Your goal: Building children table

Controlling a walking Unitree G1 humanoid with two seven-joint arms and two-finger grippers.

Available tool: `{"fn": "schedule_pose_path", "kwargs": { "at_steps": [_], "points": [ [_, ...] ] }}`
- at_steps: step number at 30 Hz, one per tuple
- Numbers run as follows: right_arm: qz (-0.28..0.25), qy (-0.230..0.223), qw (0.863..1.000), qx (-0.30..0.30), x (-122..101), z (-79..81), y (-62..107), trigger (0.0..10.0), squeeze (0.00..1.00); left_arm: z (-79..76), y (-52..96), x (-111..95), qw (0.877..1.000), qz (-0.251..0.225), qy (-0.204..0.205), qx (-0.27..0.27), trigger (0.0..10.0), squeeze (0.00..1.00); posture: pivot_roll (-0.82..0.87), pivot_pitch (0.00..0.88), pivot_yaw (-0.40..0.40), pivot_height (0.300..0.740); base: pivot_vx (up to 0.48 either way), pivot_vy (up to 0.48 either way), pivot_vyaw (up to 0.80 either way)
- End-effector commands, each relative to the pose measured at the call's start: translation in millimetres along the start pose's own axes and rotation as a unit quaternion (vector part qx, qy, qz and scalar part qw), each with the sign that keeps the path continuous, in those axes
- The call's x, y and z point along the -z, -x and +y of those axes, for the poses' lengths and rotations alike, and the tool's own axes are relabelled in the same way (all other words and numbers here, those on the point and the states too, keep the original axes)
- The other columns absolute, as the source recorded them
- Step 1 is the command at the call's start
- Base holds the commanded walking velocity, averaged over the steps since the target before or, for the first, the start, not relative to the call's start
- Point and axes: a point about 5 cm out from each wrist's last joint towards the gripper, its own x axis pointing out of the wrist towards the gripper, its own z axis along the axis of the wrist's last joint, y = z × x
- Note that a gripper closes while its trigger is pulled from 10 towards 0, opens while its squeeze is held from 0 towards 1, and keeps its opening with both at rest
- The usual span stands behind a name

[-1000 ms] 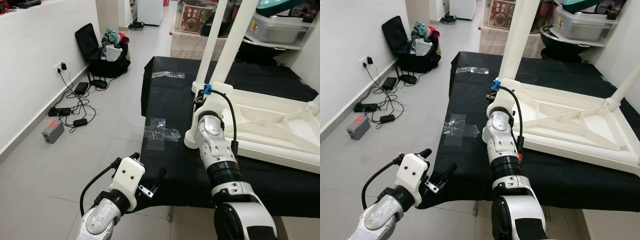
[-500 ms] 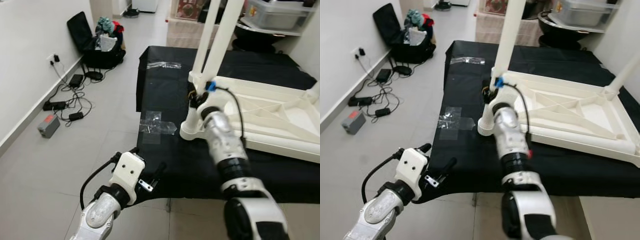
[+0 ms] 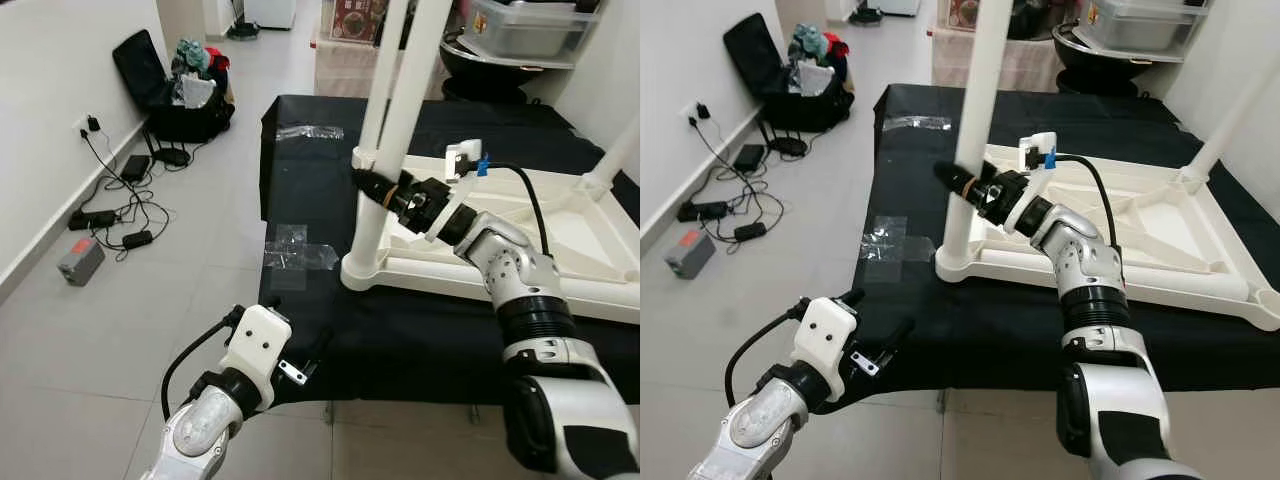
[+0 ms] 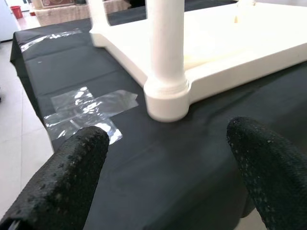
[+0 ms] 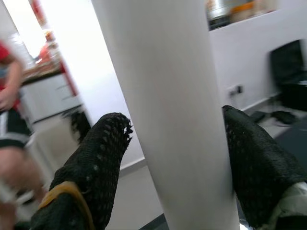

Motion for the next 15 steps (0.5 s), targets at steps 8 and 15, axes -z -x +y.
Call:
{"fn": "schedule_pose_path", "kwargs": {
  "at_steps": [8, 15],
  "points": [
    [0.055, -0.012, 0.993, -0.104, 28, 21.1, -35.0, 10.0, 0.00, -3.7, 3.3, 6, 1.000, 0.012, -0.001, 0.004, 10.0, 0.00, 0.13, 0.084, -0.086, 0.740, 0.000, 0.000, 0.00],
    [0.030, 0.025, 0.999, 0.025, 26, 9.8, -44.9, 0.0, 0.00, -4.6, 3.2, 6, 1.000, 0.012, -0.001, 0.006, 10.0, 0.00, 0.13, 0.073, -0.088, 0.740, 0.000, 0.000, 0.00]
  ]
}}
